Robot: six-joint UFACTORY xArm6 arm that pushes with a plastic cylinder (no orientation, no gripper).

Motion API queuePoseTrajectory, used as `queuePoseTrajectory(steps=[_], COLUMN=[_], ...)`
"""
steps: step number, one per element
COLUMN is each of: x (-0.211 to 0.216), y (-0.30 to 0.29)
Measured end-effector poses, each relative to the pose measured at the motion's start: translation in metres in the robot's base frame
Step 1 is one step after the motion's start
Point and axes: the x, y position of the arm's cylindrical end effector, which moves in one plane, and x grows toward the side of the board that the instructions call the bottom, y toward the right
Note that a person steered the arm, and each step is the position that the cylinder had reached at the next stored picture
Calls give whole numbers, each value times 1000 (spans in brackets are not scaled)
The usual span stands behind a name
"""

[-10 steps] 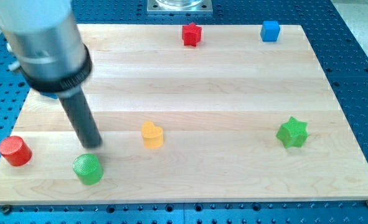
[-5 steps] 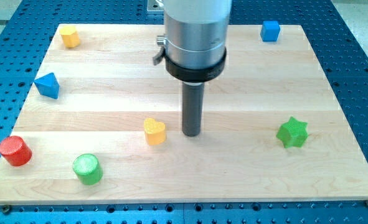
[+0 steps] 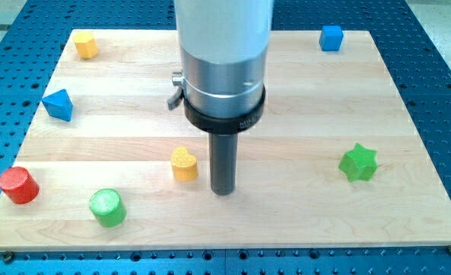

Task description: Push the heart to the center right

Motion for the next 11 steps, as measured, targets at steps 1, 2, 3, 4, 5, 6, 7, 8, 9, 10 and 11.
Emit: queuePoseTrajectory(steps=[1,2,3,4,5,6,7,8,9,10,11], x=[-8,-42,-61,-19,-59,-93,-100,-98,-106,-132,-139], y=[-57,-56,-48,-77,-99,-50,30,63,4,-5,-91])
